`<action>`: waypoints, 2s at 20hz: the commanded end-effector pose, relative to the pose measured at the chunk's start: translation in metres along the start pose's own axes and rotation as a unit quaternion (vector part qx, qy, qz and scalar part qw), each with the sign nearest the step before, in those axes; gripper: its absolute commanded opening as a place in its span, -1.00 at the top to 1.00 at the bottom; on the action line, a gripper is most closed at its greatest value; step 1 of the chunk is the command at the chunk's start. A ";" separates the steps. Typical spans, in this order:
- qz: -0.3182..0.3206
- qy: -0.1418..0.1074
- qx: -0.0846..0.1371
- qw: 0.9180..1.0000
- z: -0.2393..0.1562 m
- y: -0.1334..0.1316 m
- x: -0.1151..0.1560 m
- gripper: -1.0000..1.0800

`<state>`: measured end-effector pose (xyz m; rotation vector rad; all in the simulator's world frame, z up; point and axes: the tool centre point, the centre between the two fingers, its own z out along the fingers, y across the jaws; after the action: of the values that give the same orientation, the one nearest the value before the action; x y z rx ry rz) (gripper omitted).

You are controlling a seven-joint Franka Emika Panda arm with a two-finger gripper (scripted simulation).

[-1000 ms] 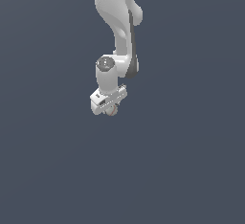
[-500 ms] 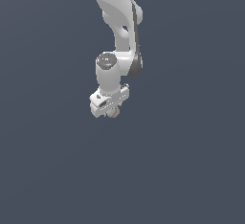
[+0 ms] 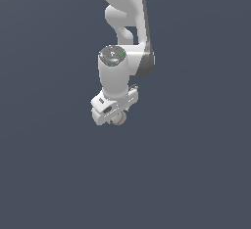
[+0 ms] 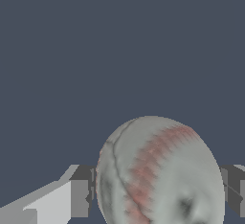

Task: Pick up the object and move it to a goal position.

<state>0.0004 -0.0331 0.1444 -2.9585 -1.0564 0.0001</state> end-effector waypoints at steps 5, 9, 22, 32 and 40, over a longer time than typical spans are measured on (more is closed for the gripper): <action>0.000 0.000 0.000 1.000 -0.036 0.015 0.036 1.00; 0.000 0.000 0.000 1.000 -0.055 0.023 0.055 1.00; 0.000 0.000 0.000 1.000 -0.103 0.044 0.105 1.00; 0.000 0.000 0.000 1.000 -0.122 0.054 0.126 1.00; 0.000 0.000 0.000 1.000 -0.127 0.057 0.131 1.00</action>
<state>0.1369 0.0061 0.2691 -2.9577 -1.0563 0.0037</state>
